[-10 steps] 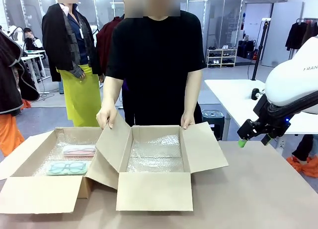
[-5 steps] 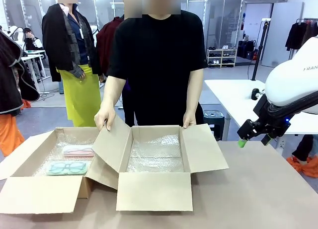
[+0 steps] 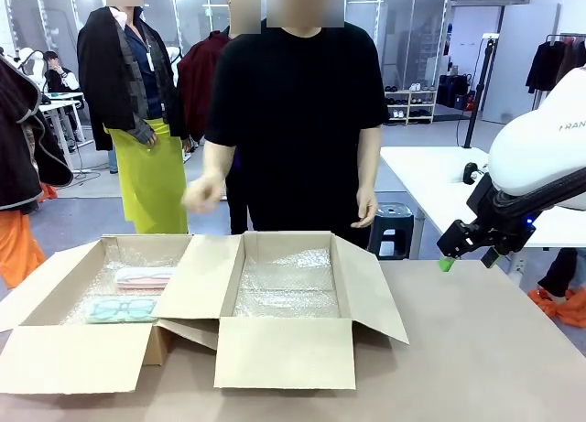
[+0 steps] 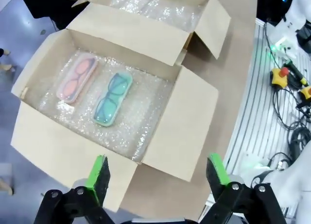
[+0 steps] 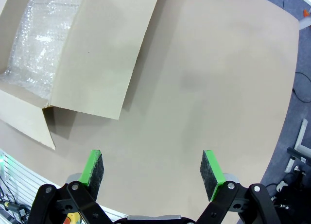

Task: Pack the glasses set securely to prepare it for shipping.
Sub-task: Position the Package Box on the left side of the table.

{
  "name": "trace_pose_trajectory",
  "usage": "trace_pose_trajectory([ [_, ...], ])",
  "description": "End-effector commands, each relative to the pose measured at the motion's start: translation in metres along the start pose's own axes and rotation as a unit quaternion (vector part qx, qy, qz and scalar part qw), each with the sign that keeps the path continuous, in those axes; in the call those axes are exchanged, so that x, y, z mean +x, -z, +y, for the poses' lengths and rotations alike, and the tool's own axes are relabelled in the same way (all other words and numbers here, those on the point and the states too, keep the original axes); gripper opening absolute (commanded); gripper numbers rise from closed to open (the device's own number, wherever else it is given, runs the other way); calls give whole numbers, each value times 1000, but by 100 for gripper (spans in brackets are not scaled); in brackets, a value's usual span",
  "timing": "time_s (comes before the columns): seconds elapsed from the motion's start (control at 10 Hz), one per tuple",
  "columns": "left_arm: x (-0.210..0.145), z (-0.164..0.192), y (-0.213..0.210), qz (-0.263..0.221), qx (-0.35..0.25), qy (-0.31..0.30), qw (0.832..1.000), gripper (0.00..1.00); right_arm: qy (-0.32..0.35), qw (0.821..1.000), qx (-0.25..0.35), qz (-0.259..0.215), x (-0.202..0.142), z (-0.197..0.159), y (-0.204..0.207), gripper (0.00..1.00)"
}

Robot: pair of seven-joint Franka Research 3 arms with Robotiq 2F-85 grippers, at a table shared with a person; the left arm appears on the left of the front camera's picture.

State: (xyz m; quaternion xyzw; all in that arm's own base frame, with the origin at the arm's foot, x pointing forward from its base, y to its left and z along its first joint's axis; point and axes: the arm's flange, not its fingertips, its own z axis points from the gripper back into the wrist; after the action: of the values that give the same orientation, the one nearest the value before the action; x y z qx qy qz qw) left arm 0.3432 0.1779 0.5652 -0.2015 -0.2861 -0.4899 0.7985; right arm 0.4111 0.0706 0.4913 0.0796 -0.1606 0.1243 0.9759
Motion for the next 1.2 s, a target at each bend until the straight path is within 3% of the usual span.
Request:
trace_pose_trajectory([
  [0.0, 2, 3, -2, 1, 1, -1, 1000, 100, -5, 1000, -2, -4, 0, -1, 0, 100],
  [1.1, 2, 3, -2, 1, 1, -1, 1000, 100, -5, 1000, -2, -4, 0, -1, 0, 100],
])
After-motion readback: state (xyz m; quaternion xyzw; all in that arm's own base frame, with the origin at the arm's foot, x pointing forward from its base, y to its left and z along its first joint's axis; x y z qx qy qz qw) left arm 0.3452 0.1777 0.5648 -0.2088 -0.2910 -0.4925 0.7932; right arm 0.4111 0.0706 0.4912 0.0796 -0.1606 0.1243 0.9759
